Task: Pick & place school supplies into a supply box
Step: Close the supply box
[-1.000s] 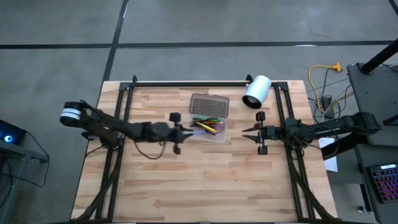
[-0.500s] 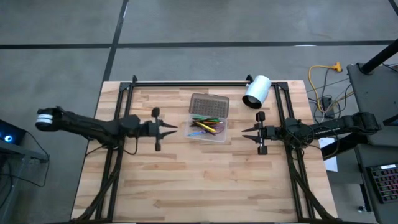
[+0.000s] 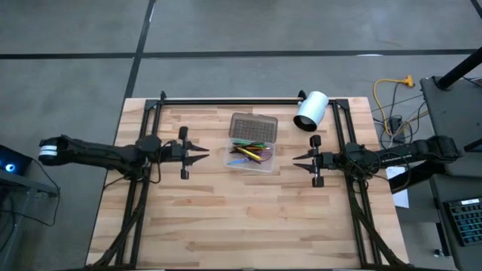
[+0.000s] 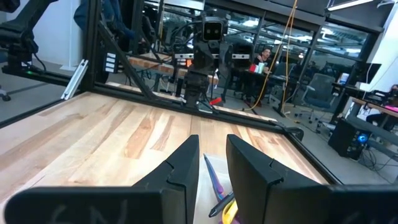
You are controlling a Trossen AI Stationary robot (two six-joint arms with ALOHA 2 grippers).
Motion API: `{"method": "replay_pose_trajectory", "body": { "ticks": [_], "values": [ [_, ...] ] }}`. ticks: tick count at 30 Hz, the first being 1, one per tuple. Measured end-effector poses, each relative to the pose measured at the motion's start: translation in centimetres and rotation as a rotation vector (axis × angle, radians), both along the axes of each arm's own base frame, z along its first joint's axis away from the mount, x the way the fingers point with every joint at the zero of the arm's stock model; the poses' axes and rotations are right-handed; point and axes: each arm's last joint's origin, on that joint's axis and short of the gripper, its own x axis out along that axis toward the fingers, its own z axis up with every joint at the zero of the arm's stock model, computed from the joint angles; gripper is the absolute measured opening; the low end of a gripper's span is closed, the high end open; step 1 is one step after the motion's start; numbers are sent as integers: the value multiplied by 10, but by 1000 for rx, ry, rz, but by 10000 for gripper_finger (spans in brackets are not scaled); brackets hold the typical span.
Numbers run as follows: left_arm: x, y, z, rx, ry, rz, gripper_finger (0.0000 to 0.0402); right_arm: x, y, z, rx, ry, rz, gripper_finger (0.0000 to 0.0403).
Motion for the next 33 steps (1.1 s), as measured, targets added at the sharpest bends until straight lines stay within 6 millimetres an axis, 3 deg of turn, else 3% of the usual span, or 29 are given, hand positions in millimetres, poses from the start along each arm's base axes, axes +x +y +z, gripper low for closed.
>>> {"method": "replay_pose_trajectory", "body": {
  "ticks": [18,33],
  "values": [
    [-25,0,3,-1,-20,6,54,0,0,0,0,0,0,73],
    [-51,-2,-5,13,-159,7,54,0,0,0,1,0,0,73]
  ]
}}
